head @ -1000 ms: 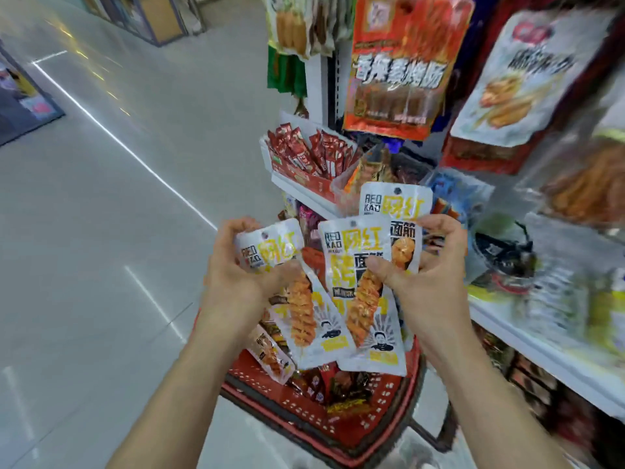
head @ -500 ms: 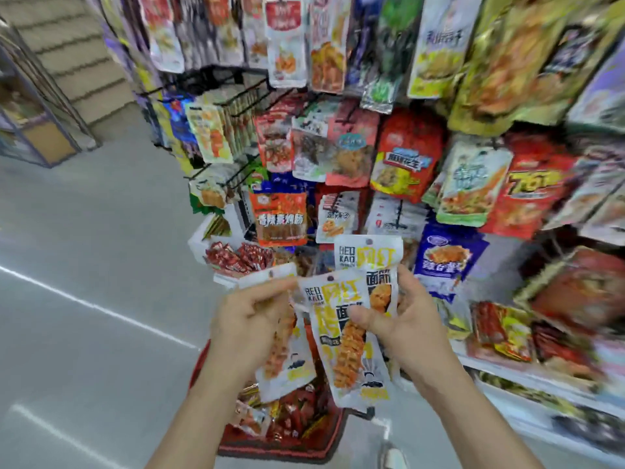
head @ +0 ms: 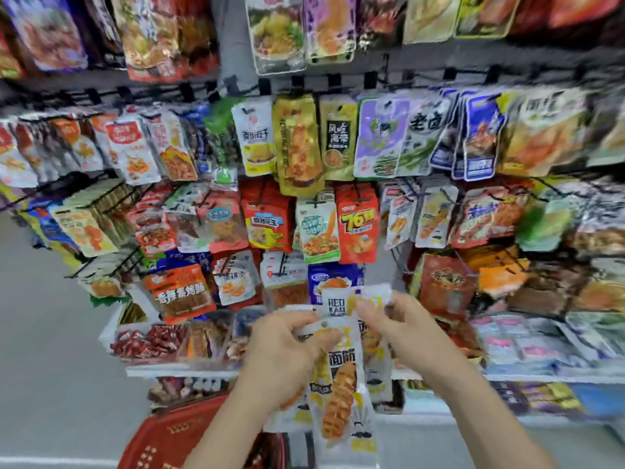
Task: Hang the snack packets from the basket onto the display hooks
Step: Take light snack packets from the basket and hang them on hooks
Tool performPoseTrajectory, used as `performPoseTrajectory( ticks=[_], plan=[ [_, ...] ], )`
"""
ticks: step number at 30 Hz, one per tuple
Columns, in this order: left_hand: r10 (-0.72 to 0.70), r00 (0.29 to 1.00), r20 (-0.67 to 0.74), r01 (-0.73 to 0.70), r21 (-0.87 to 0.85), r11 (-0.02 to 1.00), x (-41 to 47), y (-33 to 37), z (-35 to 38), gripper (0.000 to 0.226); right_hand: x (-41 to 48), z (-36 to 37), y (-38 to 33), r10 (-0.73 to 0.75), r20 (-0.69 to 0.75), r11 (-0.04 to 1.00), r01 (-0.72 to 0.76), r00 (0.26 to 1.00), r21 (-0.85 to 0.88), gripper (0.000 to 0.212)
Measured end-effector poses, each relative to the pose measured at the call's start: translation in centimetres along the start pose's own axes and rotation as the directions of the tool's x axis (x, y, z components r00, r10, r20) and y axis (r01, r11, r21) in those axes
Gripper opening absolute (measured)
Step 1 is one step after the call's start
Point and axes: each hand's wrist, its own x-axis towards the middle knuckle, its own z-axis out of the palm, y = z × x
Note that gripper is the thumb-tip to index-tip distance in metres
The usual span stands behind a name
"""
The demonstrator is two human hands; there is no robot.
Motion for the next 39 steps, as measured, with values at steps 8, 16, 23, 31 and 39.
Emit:
performPoseTrajectory(
  ticks=[8, 16, 23, 31, 39],
  plan=[
    [0.036, 0.995, 0.092, -0.039, 0.036, 0.999, 5.5, 4.4, 9.7, 0.015, 2.5, -13.7, 1.6, -0.023, 0.08, 0.98, 0.039, 0.997, -0.197, 0.067],
    [0.016, 0.998, 0.065, -0.014, -0.028, 1.0, 9.2, 6.7, 14.3, 0.006, 5.4, -19.7, 3.0, -0.046, -0.117, 0.998, 0.04, 0.992, -0.053, 0.036],
    [0.029, 0.999, 0.043, -0.024, -0.115, 0.993, 12.3, 7.0, 15.3, 0.012, 11.1, -21.2, 7.1, 0.202, -0.289, 0.901, -0.062, 0.936, 0.429, 0.013],
    [0.079, 0.976, 0.202, -0.037, -0.206, 0.978, 18.2, 5.8, 17.2, 0.012, 17.2, -21.7, 8.9, 0.284, -0.43, 0.873, -0.045, 0.857, 0.486, 0.007],
    [0.072, 0.98, 0.186, -0.023, -0.251, 0.968, 20.7, 4.8, 19.9, 0.008, 22.2, -22.9, 10.7, 0.308, -0.471, 0.836, 0.001, 0.827, 0.548, 0.036]
  ],
)
